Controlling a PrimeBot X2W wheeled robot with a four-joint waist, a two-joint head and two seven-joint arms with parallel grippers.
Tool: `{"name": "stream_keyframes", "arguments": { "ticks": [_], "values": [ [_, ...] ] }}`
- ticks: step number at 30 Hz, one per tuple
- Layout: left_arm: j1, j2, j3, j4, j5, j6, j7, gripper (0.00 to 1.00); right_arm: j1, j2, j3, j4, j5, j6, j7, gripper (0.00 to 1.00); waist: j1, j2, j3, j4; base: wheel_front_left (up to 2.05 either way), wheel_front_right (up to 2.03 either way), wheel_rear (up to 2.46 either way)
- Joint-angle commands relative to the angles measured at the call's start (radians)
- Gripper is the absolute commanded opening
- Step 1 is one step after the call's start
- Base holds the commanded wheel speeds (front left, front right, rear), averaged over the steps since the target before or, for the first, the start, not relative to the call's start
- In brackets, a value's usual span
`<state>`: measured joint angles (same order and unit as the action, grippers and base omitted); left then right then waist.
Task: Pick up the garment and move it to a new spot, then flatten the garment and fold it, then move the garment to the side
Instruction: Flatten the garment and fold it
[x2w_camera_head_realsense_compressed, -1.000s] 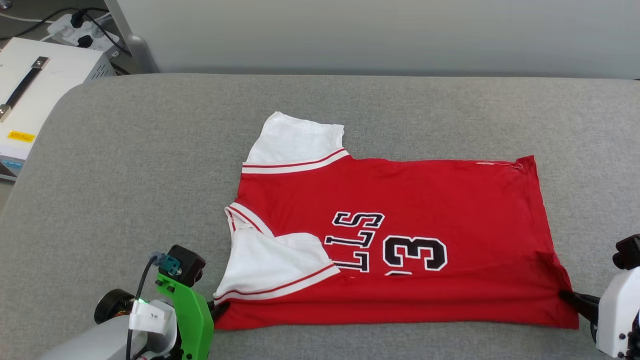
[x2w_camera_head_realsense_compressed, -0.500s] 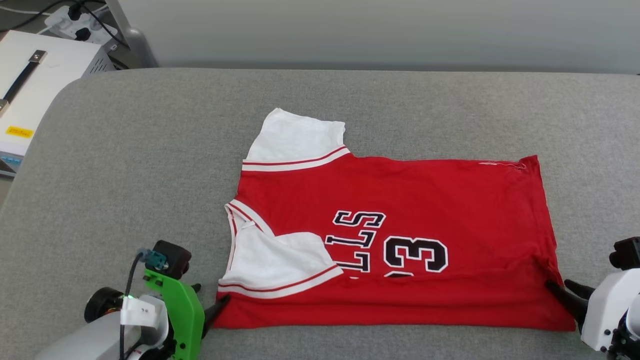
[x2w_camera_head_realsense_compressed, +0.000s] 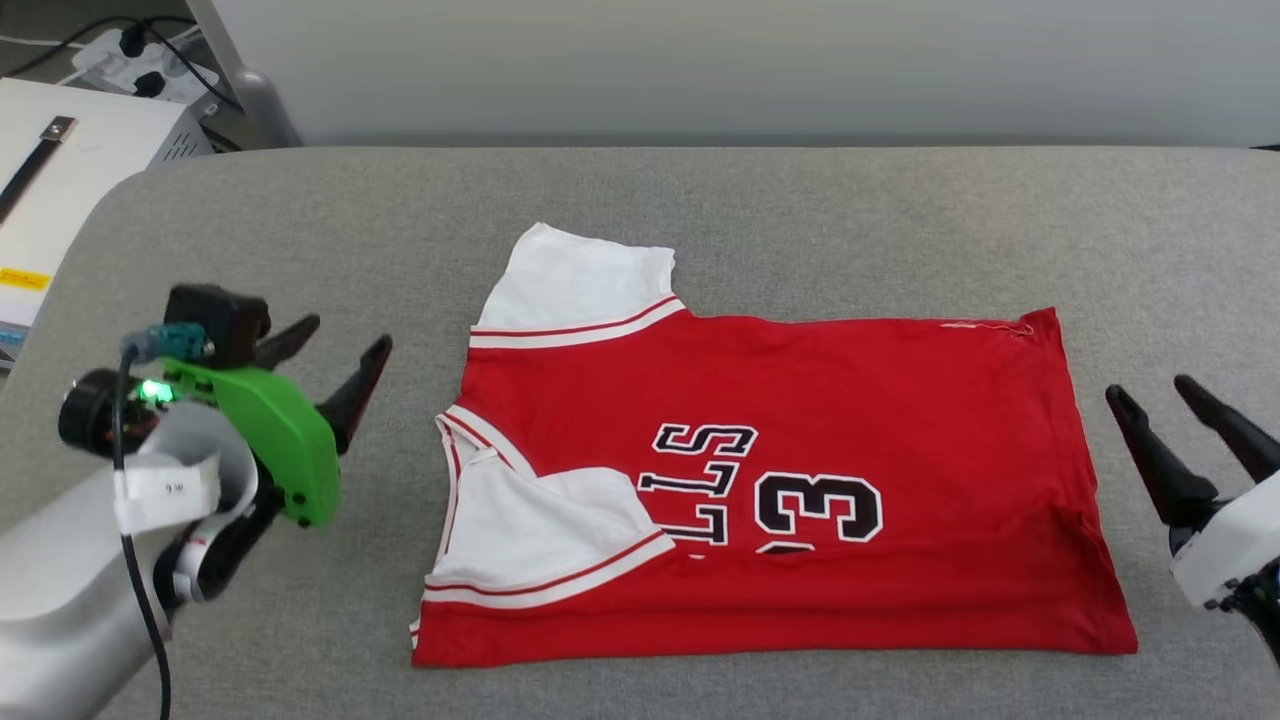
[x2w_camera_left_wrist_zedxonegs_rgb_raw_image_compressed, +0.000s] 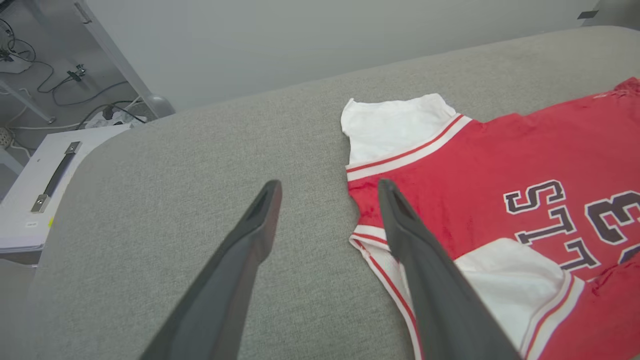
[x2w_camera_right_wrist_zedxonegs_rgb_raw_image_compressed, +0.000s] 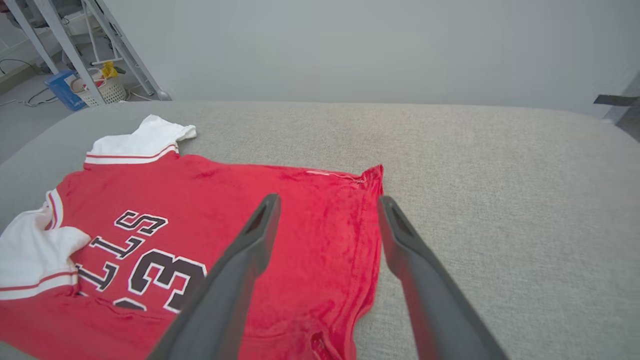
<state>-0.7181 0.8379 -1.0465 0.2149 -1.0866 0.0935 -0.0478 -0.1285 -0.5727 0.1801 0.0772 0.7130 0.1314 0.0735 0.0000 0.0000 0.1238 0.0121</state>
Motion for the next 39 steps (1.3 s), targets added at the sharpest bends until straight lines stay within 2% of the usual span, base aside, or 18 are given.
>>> {"name": "stream_keyframes", "arguments": {
  "ticks": [1, 7, 11, 13, 19, 22, 26, 34, 39],
  "values": [
    [-0.038, -0.011, 0.007, 0.005, 0.020, 0.005, -0.002, 1.00, -0.017, 0.016, -0.015, -0.023, -0.022, -0.001, -0.019, 1.00, 0.0000, 0.0000, 0.031, -0.015, 0.00, 0.00, 0.00],
    [-0.215, -0.063, 0.034, 0.067, 0.061, -0.031, 0.036, 1.00, -0.038, 0.092, -0.086, -0.141, -0.140, -0.001, -0.080, 1.00, 0.0000, 0.0000, 0.122, -0.050, 0.00, 0.00, 0.00],
    [-0.342, -0.111, 0.046, 0.149, 0.062, -0.075, 0.096, 1.00, -0.055, 0.136, -0.110, -0.203, -0.193, -0.001, -0.078, 1.00, 0.0000, 0.0000, 0.183, -0.071, 0.00, 0.00, 0.00],
    [-0.437, -0.145, 0.045, 0.225, 0.043, -0.130, 0.181, 1.00, -0.070, 0.153, -0.106, -0.242, -0.218, -0.001, -0.059, 1.00, 0.0000, 0.0000, 0.233, -0.092, 0.00, 0.00, 0.00],
    [-0.595, -0.198, 0.020, 0.367, -0.039, -0.194, 0.459, 1.00, -0.104, 0.173, -0.096, -0.282, -0.238, -0.001, -0.030, 1.00, 0.0000, 0.0000, 0.328, -0.134, 0.00, 0.00, 0.00],
    [-0.653, -0.214, 0.005, 0.420, -0.070, -0.206, 0.584, 1.00, -0.120, 0.178, -0.091, -0.287, -0.238, -0.001, -0.024, 1.00, 0.0000, 0.0000, 0.370, -0.152, 0.00, 0.00, 0.00],
    [-0.702, -0.230, -0.014, 0.482, -0.085, -0.211, 0.689, 1.00, -0.139, 0.182, -0.084, -0.289, -0.235, -0.001, -0.023, 1.00, 0.0000, 0.0000, 0.416, -0.169, 0.00, 0.00, 0.00],
    [-0.710, -0.254, -0.050, 0.575, -0.080, -0.218, 0.740, 1.00, -0.168, 0.188, -0.065, -0.270, -0.229, -0.001, -0.037, 1.00, 0.0000, 0.0000, 0.463, -0.188, 0.00, 0.00, 0.00],
    [-0.687, -0.256, -0.086, 0.584, -0.080, -0.222, 0.770, 1.00, -0.167, 0.182, -0.066, -0.253, -0.223, -0.001, -0.046, 1.00, 0.0000, 0.0000, 0.464, -0.183, 0.00, 0.00, 0.00]
  ]
}}
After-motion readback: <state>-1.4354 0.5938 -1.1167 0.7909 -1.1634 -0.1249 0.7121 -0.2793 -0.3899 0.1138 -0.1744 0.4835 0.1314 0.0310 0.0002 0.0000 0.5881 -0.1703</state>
